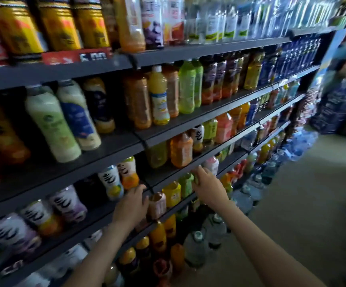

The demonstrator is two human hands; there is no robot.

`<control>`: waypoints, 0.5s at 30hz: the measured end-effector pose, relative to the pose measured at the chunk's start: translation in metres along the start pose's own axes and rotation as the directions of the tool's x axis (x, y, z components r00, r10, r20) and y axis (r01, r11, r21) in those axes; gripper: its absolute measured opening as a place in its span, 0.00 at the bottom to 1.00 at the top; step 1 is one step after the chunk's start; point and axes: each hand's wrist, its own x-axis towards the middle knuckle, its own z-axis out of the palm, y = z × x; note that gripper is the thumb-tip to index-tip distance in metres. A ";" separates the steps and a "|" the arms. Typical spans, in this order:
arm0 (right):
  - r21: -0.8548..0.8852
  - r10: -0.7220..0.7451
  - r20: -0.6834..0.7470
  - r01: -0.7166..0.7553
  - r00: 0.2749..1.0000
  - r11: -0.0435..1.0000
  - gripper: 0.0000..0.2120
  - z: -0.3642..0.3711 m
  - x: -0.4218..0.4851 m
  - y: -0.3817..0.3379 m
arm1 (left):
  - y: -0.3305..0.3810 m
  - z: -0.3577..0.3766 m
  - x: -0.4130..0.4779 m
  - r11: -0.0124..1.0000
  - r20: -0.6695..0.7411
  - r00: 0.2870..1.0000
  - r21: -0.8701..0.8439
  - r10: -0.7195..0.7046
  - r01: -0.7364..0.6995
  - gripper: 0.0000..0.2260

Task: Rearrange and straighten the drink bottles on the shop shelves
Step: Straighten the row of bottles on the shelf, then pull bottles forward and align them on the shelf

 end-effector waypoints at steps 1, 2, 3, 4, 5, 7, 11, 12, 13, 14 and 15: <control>0.012 0.009 -0.020 -0.008 1.000 1.000 0.14 -0.010 0.010 0.020 | 0.014 0.007 0.014 1.000 -0.005 1.000 0.012 0.017 -0.017 0.14; 0.026 0.009 -0.039 -0.008 0.999 1.000 0.13 -0.019 0.022 0.038 | 0.028 0.013 0.030 0.999 -0.012 0.999 0.025 0.040 -0.039 0.14; 0.032 0.013 -0.047 -0.012 0.999 0.999 0.12 -0.026 0.036 0.056 | 0.044 0.019 0.047 0.997 -0.017 0.998 0.036 0.065 -0.064 0.14; 0.026 0.024 -0.046 -0.023 0.999 0.999 0.12 -0.032 0.051 0.074 | 0.060 0.025 0.065 0.995 -0.020 0.996 0.043 0.089 -0.088 0.14; 0.013 0.037 -0.047 -0.037 0.998 0.999 0.11 -0.038 0.066 0.092 | 0.079 0.030 0.084 0.993 -0.025 0.993 0.043 0.114 -0.113 0.13; 0.003 0.046 -0.070 -0.046 0.996 0.999 0.11 -0.051 0.098 0.126 | 0.120 0.040 0.124 0.985 -0.036 0.985 0.038 0.167 -0.166 0.13; -0.058 0.050 -0.091 -0.056 0.995 0.997 0.15 -0.095 0.163 0.194 | 0.204 0.067 0.216 0.964 -0.037 0.967 0.089 0.253 -0.249 0.14; -0.089 0.063 -0.091 -0.071 0.994 0.994 0.15 -0.109 0.180 0.214 | 0.226 0.074 0.240 0.959 -0.026 0.962 0.096 0.271 -0.267 0.15; -0.110 0.077 -0.099 -0.088 0.992 0.990 0.14 -0.125 0.195 0.234 | 0.248 0.081 0.261 0.954 -0.009 0.959 0.106 0.282 -0.279 0.16; -0.119 0.098 -0.109 -0.111 0.989 0.987 0.13 -0.141 0.209 0.255 | 0.270 0.086 0.282 0.949 -0.001 0.956 0.128 0.292 -0.289 0.18; -0.116 0.119 -0.122 -0.133 0.985 0.984 0.13 -0.158 0.222 0.275 | 0.292 0.090 0.302 0.943 0.001 0.954 0.150 0.300 -0.297 0.18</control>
